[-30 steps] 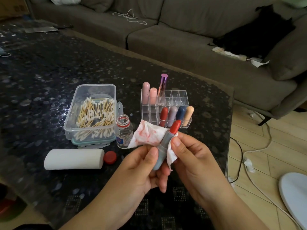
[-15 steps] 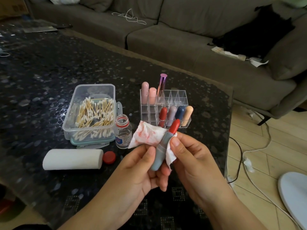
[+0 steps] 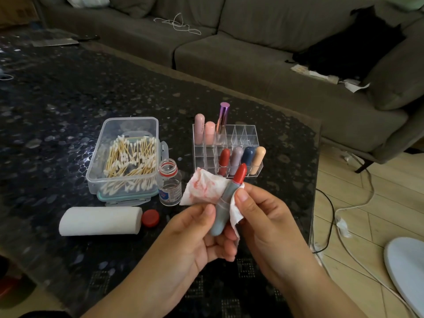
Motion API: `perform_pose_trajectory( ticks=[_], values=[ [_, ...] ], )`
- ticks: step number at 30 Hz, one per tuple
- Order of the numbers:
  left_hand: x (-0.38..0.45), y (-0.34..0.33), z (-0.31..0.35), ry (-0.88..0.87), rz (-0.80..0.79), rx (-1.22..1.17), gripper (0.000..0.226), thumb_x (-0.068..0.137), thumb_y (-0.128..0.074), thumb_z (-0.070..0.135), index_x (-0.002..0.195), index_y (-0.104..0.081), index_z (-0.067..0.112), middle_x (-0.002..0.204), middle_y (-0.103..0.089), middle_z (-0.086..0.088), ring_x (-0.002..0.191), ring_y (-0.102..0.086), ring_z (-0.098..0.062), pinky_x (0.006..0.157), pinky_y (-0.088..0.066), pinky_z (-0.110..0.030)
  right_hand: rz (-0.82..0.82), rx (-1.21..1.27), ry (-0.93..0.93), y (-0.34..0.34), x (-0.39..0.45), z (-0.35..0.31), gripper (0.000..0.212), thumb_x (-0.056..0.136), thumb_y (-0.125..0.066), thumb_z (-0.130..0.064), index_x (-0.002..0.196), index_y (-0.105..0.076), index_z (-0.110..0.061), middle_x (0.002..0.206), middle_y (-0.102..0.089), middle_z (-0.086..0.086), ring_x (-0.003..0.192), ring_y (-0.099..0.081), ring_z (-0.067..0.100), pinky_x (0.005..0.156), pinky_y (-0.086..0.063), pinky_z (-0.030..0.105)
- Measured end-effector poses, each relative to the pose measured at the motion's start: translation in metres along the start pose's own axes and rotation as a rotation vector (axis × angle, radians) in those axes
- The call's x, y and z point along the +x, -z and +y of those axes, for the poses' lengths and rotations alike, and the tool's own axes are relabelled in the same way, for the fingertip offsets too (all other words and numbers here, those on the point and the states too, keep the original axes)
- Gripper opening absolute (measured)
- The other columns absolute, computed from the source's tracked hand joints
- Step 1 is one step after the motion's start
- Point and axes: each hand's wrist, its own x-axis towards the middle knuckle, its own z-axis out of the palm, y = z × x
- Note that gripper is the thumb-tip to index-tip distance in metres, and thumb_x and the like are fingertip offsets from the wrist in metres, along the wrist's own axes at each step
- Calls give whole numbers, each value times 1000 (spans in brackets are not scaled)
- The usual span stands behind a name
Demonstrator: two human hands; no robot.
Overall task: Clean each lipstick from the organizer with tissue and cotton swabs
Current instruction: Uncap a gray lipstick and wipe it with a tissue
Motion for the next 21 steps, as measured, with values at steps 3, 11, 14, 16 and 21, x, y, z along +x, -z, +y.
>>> perform_pose_trajectory(
  ticks=[3, 11, 14, 16, 21],
  values=[
    [0, 2, 0, -35, 23, 10, 20, 76, -66, 23, 79, -66, 3, 67, -61, -14, 54, -57, -17, 53, -51, -25, 10, -11, 25, 0, 1, 1, 34, 89, -59, -35, 95, -66, -2, 69, -58, 22, 47, -48, 26, 47, -45, 31],
    [1, 4, 0, -41, 18, 8, 18, 71, -74, 24, 68, -64, 10, 63, -57, -11, 50, -50, -16, 49, -46, -24, -39, 39, 22, -1, 3, 3, 45, 84, -67, -42, 102, -64, -1, 69, -55, 27, 48, -52, 27, 49, -48, 31],
    [3, 9, -1, -23, -30, -2, 36, 60, -85, 36, 72, -64, 9, 64, -57, -10, 51, -50, -16, 51, -47, -24, -41, 32, 12, -2, 3, 2, 38, 86, -62, -38, 104, -68, -4, 68, -53, 30, 49, -50, 29, 46, -47, 32],
    [3, 10, -2, -38, -34, 6, 38, 58, -86, 38, 75, -67, 10, 66, -59, -10, 53, -52, -16, 52, -47, -24, -41, 9, 30, -3, 3, 1, 36, 88, -60, -38, 104, -69, -7, 69, -51, 36, 52, -49, 31, 48, -47, 32],
    [2, 7, -4, -153, 74, 174, 22, 63, -76, 32, 79, -72, 18, 76, -68, -12, 65, -60, -20, 61, -53, -26, -7, -58, 66, 0, 2, 3, 38, 89, -53, -34, 102, -68, -2, 70, -53, 40, 55, -49, 34, 58, -47, 35]
  ],
)
